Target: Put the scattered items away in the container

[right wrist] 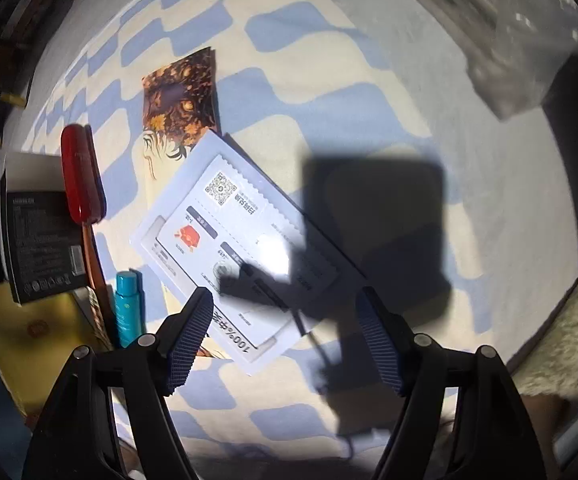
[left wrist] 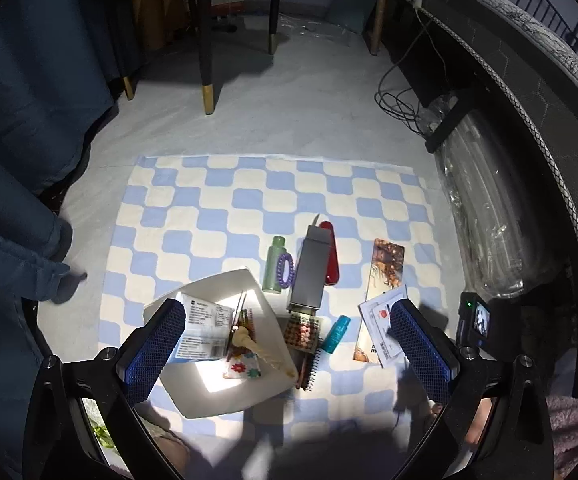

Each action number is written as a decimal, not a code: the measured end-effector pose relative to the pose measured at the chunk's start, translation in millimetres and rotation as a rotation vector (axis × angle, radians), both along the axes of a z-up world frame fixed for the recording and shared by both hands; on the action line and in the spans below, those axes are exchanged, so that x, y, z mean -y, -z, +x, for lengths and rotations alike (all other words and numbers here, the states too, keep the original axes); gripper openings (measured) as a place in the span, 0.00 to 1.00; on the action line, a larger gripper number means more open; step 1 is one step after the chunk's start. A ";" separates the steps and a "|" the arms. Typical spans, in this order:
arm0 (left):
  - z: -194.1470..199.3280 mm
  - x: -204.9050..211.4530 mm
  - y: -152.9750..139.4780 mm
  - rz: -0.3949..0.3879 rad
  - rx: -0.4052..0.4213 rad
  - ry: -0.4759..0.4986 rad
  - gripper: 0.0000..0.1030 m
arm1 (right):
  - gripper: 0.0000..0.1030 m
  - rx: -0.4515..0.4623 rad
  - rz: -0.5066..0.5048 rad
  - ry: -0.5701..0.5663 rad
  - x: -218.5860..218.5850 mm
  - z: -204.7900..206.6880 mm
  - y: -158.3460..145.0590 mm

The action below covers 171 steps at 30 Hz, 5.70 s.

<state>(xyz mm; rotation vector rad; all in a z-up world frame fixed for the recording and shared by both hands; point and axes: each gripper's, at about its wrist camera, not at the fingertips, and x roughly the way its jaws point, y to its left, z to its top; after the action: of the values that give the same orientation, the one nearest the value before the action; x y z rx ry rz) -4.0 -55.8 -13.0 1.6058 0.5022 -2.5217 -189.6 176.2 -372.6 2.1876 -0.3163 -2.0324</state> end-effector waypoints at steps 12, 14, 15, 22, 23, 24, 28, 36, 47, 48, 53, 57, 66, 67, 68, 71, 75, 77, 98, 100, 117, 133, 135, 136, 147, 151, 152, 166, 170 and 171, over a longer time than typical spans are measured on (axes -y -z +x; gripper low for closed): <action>-21.6 24.1 18.6 0.034 0.050 -0.012 1.00 | 0.23 0.046 0.084 0.098 1.6 19.2 17.9; -22.0 25.1 18.5 0.037 0.046 -0.012 1.00 | 0.02 0.070 0.036 0.111 2.0 21.2 20.3; -22.1 25.7 18.6 0.038 0.043 -0.010 1.00 | 0.02 0.075 0.002 0.126 1.4 23.2 21.1; -12.9 24.5 19.8 0.047 0.034 -0.024 1.00 | 0.01 -0.014 -0.098 0.108 -0.7 33.3 1.3; -11.6 24.3 20.1 0.053 0.035 -0.028 1.00 | 0.01 -0.008 -0.100 0.111 -3.0 31.4 0.2; -10.6 24.2 20.4 0.057 0.037 -0.033 1.00 | 0.04 0.007 -0.100 0.107 -5.5 28.1 1.2; -10.5 23.6 22.3 0.066 0.054 -0.050 1.00 | 0.26 0.020 -0.042 0.134 -28.5 -1.0 2.8; -21.1 25.1 20.0 0.113 0.057 -0.069 1.00 | 0.44 0.068 -0.239 0.450 -79.2 -12.4 20.3; -21.2 30.2 29.3 0.162 0.087 -0.086 1.00 | 0.37 0.048 -0.433 0.266 -54.3 2.4 16.5; -21.3 30.6 29.9 0.162 0.088 -0.088 1.00 | 0.28 0.023 -0.427 0.224 -49.2 3.2 12.3; -22.0 29.8 33.4 0.163 0.098 -0.098 1.00 | 0.10 0.019 -0.392 0.080 -5.7 -3.6 19.6; -23.6 28.8 34.7 0.170 0.101 -0.105 1.00 | 0.12 0.047 -0.418 0.144 -6.7 0.7 28.5; -25.2 28.9 37.0 0.188 0.101 -0.104 1.00 | 0.08 -0.026 -0.409 0.020 14.4 0.2 15.1; -25.0 28.8 36.8 0.189 0.100 -0.105 1.00 | 0.09 -0.015 -0.410 0.037 15.8 -1.8 17.4; -24.6 28.6 36.2 0.189 0.099 -0.106 1.00 | 0.13 0.000 -0.413 0.058 15.8 -4.0 20.3; -21.8 28.1 36.9 0.187 0.099 -0.110 1.00 | 0.26 0.041 -0.483 0.147 15.5 -7.2 27.4; -18.7 29.3 40.7 0.208 0.109 -0.109 1.00 | 0.20 0.016 -0.490 0.200 19.2 -11.0 25.3; -19.9 31.6 41.9 0.222 0.120 -0.112 1.00 | 0.07 -0.020 -0.386 0.119 30.0 -12.8 16.0; -1.0 23.5 19.7 0.259 0.070 -0.012 1.00 | 0.01 -0.275 -0.442 0.033 11.2 26.0 -184.6; 0.6 27.1 21.5 0.312 0.058 0.012 1.00 | 0.01 -0.279 -0.539 0.043 10.2 32.0 -206.5; 36.5 114.7 72.9 1.031 -0.094 -0.189 0.81 | 0.01 -0.133 -1.105 -0.068 79.5 96.5 -267.0; 51.1 135.9 97.5 0.831 -0.015 -0.192 0.00 | 0.14 0.046 -0.912 0.044 97.4 93.4 -211.6; 52.5 140.4 98.2 0.747 0.016 -0.198 0.00 | 0.27 0.084 -0.840 0.066 95.1 91.4 -200.5; 49.4 140.2 97.0 0.685 0.036 -0.185 0.00 | 0.27 0.089 -0.797 0.087 91.4 90.9 -195.8; -0.7 116.2 120.8 0.661 0.262 -0.127 0.00 | 0.31 0.092 -0.596 0.138 67.0 76.8 -152.0; -11.2 106.5 136.6 0.863 0.281 -0.106 0.01 | 0.46 0.034 -0.400 0.099 55.5 52.4 -118.7; -11.9 102.8 140.6 0.901 0.308 -0.101 0.01 | 0.46 0.016 -0.352 0.102 49.4 46.4 -108.9; -22.2 85.9 175.9 1.049 0.375 -0.069 1.00 | 0.48 0.018 -0.197 0.292 -15.2 -34.9 9.4; -21.2 93.9 176.2 1.060 0.403 -0.093 1.00 | 0.49 0.057 -0.163 0.161 -3.9 -33.4 26.6; -22.3 94.5 175.4 1.065 0.408 -0.098 1.00 | 0.49 0.030 -0.180 0.145 -3.9 -32.3 23.5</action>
<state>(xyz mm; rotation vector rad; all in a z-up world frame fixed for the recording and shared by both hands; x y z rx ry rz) -26.3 -150.3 -188.4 2.1758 1.9893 -1.7773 -221.9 180.1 -396.1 2.1439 -0.6523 -1.9558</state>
